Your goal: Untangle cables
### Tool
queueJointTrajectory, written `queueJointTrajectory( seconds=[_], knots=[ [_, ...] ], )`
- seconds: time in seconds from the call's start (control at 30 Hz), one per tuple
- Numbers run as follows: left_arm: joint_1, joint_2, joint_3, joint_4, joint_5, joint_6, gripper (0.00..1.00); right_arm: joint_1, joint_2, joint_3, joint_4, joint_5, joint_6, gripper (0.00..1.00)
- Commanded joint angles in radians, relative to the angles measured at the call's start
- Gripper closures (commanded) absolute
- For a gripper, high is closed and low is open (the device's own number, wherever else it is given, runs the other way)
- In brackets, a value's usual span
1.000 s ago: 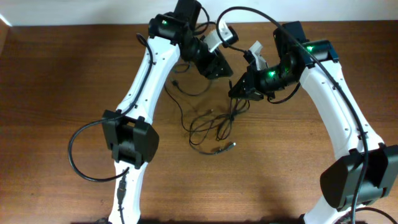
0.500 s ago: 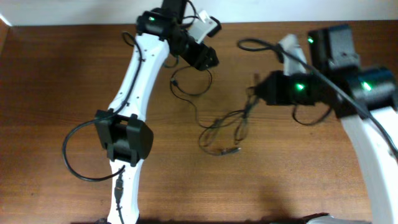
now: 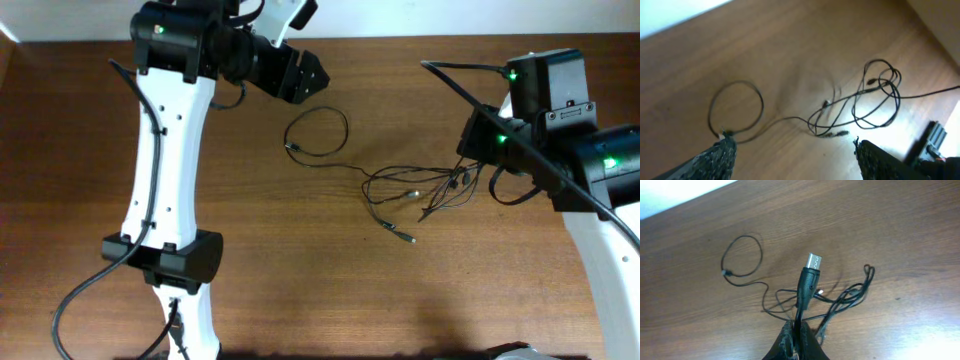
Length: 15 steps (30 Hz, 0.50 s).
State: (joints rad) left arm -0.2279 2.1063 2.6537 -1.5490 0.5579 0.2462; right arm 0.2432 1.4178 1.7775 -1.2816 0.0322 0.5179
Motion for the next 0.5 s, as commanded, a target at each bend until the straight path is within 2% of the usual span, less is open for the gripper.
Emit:
queueJointTrajectory(
  seconds=[0.0, 0.13, 0.2, 0.27, 0.4, 0.43, 0.47],
  knots=[
    [0.002, 0.016, -0.002, -0.008, 0.055, 0.02, 0.21, 0.005, 0.016, 0.01, 0.022, -0.106, 0.015, 0.96],
    [0.028, 0.016, -0.002, 0.047, 0.055, -0.026, 0.2, 0.051, 0.088, 0.01, 0.016, -0.22, -0.006, 0.96],
    [0.025, 0.026, -0.004, -0.022, -0.003, -0.024, 0.21, 0.06, 0.12, 0.01, 0.013, -0.224, -0.006, 0.96],
    [0.015, 0.051, -0.022, -0.113, -0.005, 0.053, 0.24, 0.045, 0.138, 0.01, 0.021, -0.23, -0.01, 0.96],
    [-0.014, 0.087, -0.088, -0.13, 0.101, 0.237, 0.22, -0.02, 0.14, 0.01, 0.033, -0.32, -0.071, 0.96],
    [-0.016, 0.087, -0.09, -0.127, 0.1, 0.242, 0.22, -0.023, 0.142, 0.01, 0.029, -0.321, -0.077, 0.9],
    [-0.013, 0.087, -0.09, -0.113, 0.1, 0.242, 0.21, -0.02, 0.147, 0.01, 0.021, -0.321, -0.077, 0.63]
  ],
)
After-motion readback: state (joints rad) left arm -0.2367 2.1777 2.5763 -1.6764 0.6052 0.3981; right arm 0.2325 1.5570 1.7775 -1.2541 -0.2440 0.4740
